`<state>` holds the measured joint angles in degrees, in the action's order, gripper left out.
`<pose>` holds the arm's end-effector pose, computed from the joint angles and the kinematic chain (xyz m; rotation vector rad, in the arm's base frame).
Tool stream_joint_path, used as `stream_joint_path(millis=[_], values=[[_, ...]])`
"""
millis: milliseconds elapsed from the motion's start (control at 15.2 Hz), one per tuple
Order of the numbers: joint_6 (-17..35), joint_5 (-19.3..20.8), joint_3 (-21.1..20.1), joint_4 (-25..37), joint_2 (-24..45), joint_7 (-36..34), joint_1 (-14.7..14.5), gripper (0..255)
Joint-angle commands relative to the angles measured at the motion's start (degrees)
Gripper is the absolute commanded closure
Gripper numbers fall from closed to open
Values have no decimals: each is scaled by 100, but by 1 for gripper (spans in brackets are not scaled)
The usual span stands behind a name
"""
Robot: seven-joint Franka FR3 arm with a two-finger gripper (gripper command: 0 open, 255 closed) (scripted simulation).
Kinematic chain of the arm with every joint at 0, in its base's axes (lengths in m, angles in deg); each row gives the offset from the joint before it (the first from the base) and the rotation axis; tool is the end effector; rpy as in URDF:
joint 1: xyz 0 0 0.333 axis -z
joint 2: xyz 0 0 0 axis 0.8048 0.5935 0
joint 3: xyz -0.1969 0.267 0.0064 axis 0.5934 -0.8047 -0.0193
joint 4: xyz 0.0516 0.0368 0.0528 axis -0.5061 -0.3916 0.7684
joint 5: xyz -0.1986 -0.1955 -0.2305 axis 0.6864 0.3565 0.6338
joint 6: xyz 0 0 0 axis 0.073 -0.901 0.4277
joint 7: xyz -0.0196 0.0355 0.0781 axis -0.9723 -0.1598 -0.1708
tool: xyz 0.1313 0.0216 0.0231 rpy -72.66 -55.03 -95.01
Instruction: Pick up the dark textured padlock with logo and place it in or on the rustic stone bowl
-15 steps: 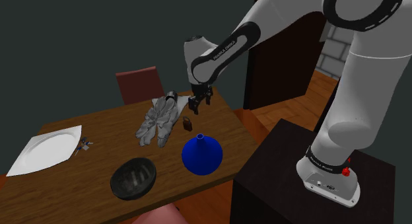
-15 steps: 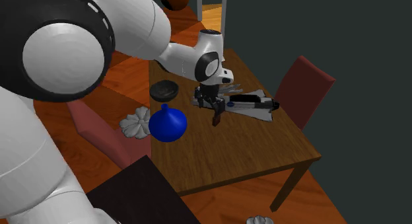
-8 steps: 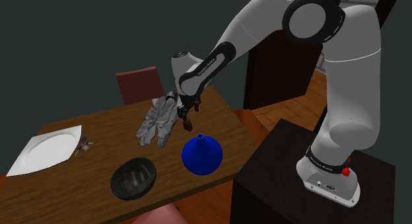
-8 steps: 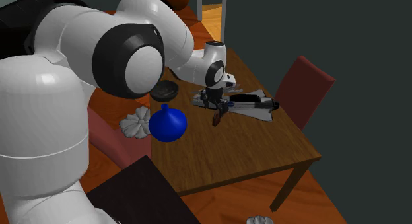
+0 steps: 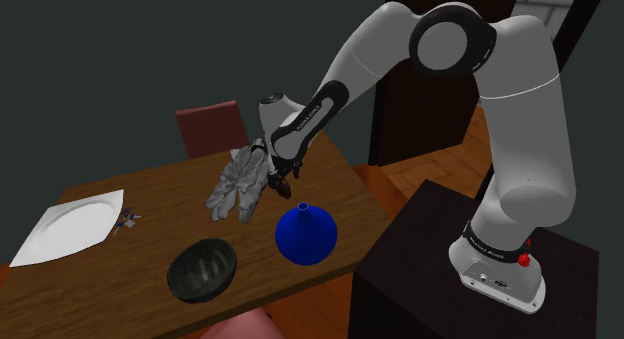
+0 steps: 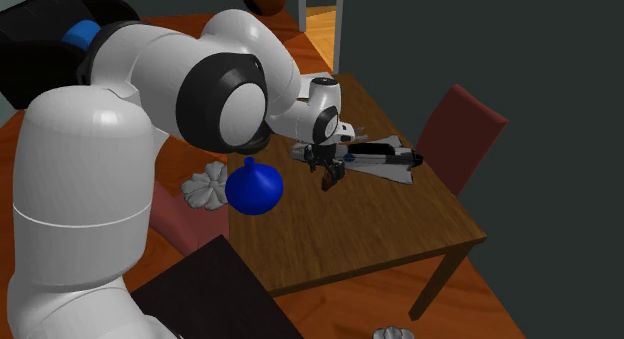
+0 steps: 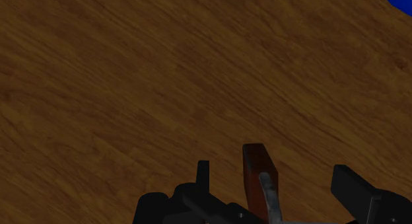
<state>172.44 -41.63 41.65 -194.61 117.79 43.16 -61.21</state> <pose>0.5875 0.1629 0.2350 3.1154 0.1385 -0.0016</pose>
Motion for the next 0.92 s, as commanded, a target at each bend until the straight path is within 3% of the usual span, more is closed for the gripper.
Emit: stream_joint_path(millis=[0,396,462,858], values=[[41,10,7,5,42,-6,-4,0],[40,10,7,5,42,-6,-4,0],[40,10,7,5,42,-6,-4,255],[39,10,7,6,41,-7,-5,255]])
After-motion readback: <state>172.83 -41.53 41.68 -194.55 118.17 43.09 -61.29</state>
